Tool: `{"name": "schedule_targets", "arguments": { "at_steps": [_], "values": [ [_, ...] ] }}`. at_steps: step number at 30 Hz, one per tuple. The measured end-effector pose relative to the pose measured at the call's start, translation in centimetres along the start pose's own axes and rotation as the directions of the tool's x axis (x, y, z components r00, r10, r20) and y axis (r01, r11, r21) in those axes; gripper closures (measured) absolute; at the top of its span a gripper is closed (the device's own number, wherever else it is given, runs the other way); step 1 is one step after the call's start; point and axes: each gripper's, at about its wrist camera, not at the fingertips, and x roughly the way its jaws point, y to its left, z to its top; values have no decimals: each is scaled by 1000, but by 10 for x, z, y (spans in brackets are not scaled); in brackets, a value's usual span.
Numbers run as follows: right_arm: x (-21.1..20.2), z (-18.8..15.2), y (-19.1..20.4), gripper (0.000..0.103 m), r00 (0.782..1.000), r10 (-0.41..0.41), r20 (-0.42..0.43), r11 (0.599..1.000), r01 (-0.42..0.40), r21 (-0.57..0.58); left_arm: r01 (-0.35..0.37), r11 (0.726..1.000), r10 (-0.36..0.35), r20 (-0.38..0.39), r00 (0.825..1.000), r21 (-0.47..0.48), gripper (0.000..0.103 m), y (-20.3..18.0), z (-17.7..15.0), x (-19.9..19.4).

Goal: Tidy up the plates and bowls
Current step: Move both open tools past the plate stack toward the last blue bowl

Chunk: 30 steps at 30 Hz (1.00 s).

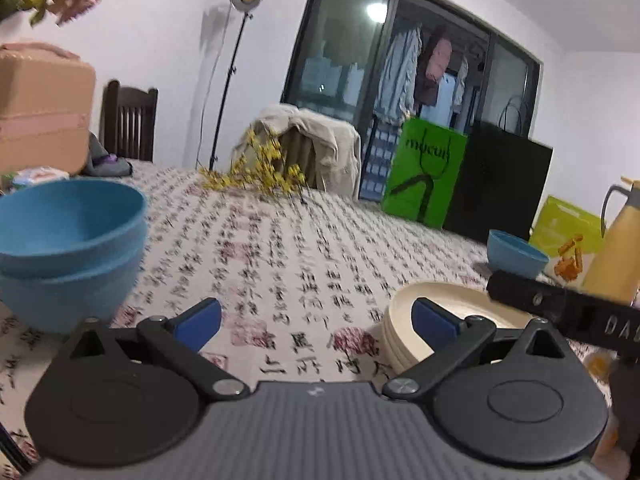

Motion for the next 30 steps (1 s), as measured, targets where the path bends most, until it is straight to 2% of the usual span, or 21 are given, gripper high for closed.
{"name": "schedule_targets", "arguments": {
  "at_steps": [4, 14, 18, 22, 30],
  "values": [
    [0, 0, -16, 0, 999, -5, 36, 1000, 4, 29, 2, 1000, -2, 0, 1000, -23, 0, -4, -3, 3],
    [5, -6, -35, 0, 999, 13, 39, 997, -16, 72, -11, 995, 13, 26, 1000, -96, 0, -3, -8, -2],
    [7, -7, -40, 0, 1000, 3, 27, 996, -5, 92, -37, 994, 38, 3, 999, -103, 0, -4, -11, -4],
    [7, -9, -41, 0, 999, -11, 30, 998, 9, 55, -38, 996, 39, 12, 999, -77, 0, -7, -13, -9],
    [-2, 3, -58, 0, 997, -34, 67, 999, 35, -12, -63, 996, 58, 80, 995, 63, 0, -22, 7, -12]
  ]
}}
